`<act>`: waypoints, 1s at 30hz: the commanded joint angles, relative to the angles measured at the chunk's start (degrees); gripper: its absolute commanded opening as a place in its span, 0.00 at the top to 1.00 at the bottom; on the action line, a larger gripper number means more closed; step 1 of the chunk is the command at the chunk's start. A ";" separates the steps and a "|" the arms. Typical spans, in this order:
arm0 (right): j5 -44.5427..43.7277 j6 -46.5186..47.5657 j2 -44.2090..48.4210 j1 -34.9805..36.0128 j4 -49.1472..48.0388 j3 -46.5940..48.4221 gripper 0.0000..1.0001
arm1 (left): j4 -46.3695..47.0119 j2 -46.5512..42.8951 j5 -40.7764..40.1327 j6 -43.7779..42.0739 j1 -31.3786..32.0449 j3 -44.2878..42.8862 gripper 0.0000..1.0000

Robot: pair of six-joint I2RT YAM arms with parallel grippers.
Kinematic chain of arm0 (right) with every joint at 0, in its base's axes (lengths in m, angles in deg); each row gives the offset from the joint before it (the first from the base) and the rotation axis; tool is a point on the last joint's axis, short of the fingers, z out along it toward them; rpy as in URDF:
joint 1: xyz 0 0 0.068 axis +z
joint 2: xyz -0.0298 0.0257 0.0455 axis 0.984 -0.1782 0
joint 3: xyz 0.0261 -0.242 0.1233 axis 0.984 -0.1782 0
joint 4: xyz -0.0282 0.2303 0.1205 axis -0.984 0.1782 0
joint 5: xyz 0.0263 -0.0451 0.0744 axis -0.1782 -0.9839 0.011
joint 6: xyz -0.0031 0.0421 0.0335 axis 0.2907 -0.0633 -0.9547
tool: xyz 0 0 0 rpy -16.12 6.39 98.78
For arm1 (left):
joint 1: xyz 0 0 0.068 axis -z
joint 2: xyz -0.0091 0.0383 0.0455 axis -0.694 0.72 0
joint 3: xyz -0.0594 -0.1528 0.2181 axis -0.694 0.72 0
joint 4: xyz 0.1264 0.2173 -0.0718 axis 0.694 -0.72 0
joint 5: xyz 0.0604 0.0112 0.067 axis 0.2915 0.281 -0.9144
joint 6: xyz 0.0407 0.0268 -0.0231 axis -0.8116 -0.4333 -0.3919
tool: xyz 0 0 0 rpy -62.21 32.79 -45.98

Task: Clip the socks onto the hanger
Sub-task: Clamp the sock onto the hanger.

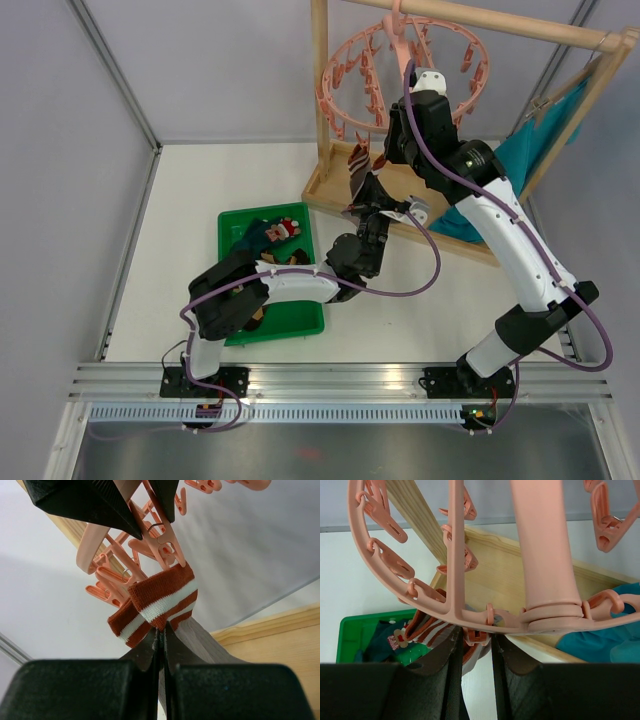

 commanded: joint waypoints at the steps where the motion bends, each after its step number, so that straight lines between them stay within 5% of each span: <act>1: -1.64 0.75 -0.89 0.14 -0.96 2.59 1.00 | 20.84 0.78 1.57 -0.37 -0.09 -2.56 0.98; 30: -1.02 1.02 -1.07 0.14 -0.43 2.59 1.00 | 20.84 3.50 2.10 -2.04 -0.62 -7.66 0.98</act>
